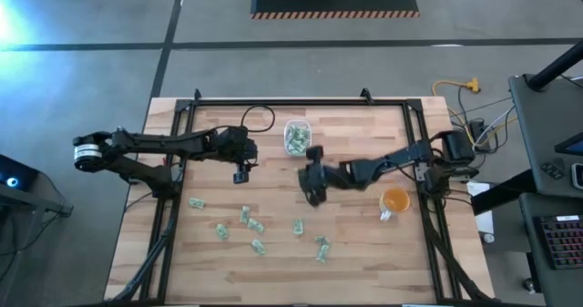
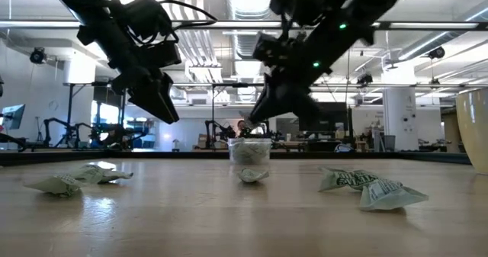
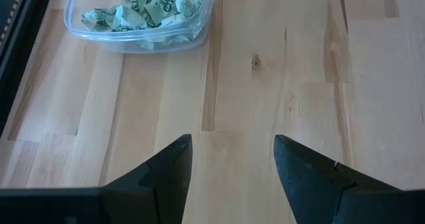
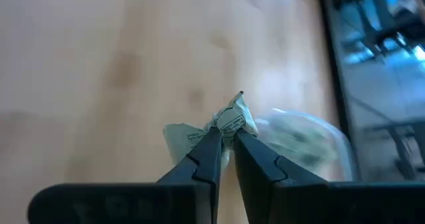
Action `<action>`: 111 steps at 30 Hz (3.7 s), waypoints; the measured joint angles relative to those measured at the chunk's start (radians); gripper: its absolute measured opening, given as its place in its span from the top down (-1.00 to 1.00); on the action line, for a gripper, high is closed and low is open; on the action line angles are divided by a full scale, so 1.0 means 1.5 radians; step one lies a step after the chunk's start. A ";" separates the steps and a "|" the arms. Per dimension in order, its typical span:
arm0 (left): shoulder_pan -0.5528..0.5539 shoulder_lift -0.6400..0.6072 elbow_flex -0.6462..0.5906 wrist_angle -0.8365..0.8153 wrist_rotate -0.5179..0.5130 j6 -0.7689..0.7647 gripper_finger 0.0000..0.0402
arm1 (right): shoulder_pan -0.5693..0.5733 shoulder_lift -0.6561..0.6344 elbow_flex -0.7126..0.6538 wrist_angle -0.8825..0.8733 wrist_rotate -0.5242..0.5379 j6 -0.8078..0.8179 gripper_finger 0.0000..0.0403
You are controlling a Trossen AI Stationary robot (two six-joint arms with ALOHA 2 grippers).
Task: Pick and place Stevia / Truvia into bins
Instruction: Put the green stevia packet into the transparent bin
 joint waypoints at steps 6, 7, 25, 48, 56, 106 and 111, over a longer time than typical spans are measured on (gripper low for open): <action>0.000 0.000 0.000 0.000 0.000 0.000 0.03 | -0.119 0.000 0.037 0.001 -0.012 0.009 0.83; 0.000 0.000 0.000 0.000 0.000 0.000 0.03 | -0.139 0.000 0.042 -0.001 -0.026 0.013 0.83; 0.000 0.000 -0.001 0.002 0.000 0.005 0.03 | -0.316 0.076 0.067 0.053 -0.299 0.094 0.83; 0.000 0.000 0.015 -0.165 -0.001 -0.174 0.03 | -0.308 -0.062 0.067 -0.150 -0.317 0.098 0.29; -0.033 -0.007 0.019 -0.378 0.024 -0.303 0.03 | -0.290 -0.121 0.039 -0.253 -0.482 0.093 0.36; -0.332 -0.009 -0.096 -0.513 0.095 -0.527 0.03 | -0.275 -0.129 0.018 -0.251 -0.489 0.093 0.51; -0.331 -0.002 -0.097 -0.507 0.095 -0.542 0.03 | -0.275 -0.129 0.018 -0.251 -0.489 0.093 0.54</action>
